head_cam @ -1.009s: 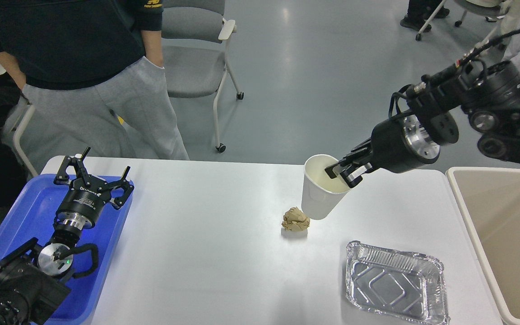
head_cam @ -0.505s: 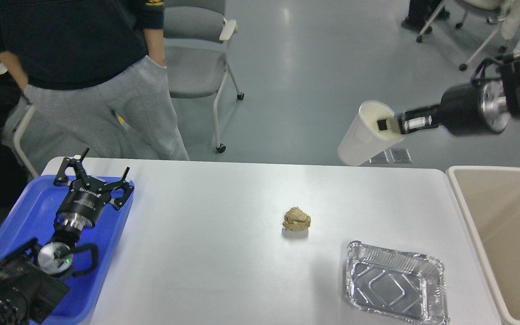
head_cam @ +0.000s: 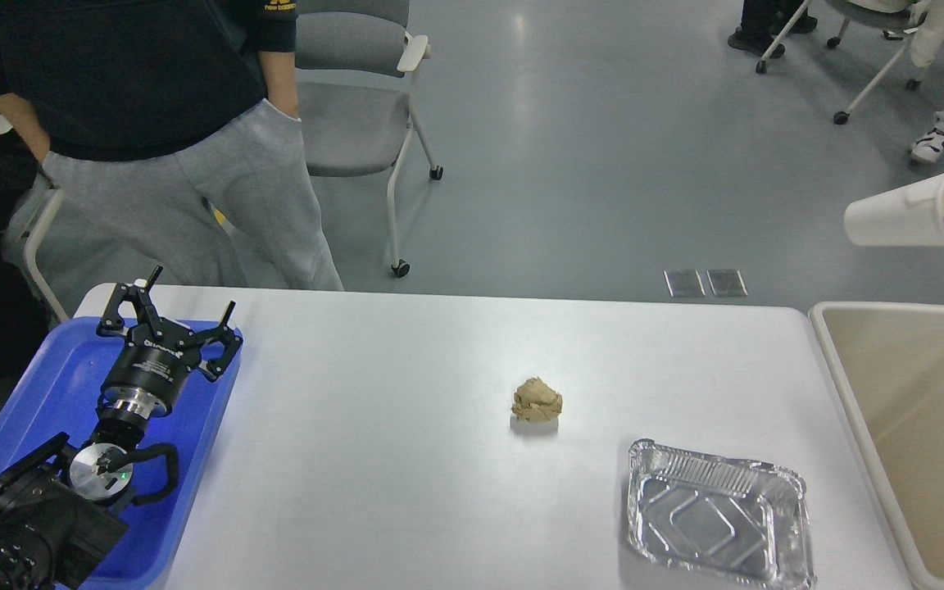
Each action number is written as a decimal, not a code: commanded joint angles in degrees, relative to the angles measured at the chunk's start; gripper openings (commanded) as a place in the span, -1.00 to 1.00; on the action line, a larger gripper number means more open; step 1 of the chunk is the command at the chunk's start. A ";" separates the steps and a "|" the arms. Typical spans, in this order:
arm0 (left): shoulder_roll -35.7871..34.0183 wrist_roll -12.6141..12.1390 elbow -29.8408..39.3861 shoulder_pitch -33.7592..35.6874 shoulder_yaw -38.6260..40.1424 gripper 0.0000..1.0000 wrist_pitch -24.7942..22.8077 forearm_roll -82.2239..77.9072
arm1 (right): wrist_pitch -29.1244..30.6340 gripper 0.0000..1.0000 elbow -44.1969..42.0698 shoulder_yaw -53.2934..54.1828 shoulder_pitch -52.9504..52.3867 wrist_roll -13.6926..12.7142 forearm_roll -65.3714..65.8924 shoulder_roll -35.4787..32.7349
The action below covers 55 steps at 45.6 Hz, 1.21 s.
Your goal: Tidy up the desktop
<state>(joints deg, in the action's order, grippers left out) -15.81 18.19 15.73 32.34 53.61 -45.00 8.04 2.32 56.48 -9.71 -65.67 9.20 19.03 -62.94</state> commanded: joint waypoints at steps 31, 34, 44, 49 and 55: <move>0.08 0.01 0.00 0.01 0.00 1.00 0.00 0.05 | -9.44 -1.00 -50.68 19.38 33.33 -0.67 -27.90 37.63; -0.01 0.01 0.00 0.01 0.00 1.00 0.00 0.05 | -9.97 -1.00 -50.59 19.38 33.33 -0.67 -27.82 37.72; -0.01 0.01 0.00 0.01 0.00 1.00 0.00 0.05 | -10.49 -1.00 -50.59 20.08 33.33 -0.67 -27.82 38.33; -0.01 0.01 0.00 0.01 0.00 1.00 0.00 0.05 | -11.37 0.84 -50.50 22.80 34.03 -0.50 -27.90 38.51; 0.08 0.01 0.00 0.01 0.00 1.00 0.00 0.05 | -11.20 1.00 -50.32 24.74 34.82 -0.50 -27.73 38.25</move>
<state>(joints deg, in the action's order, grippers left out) -15.78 18.19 15.73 32.34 53.61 -45.00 8.08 -8.26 6.56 11.71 -32.08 8.57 -8.77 -25.26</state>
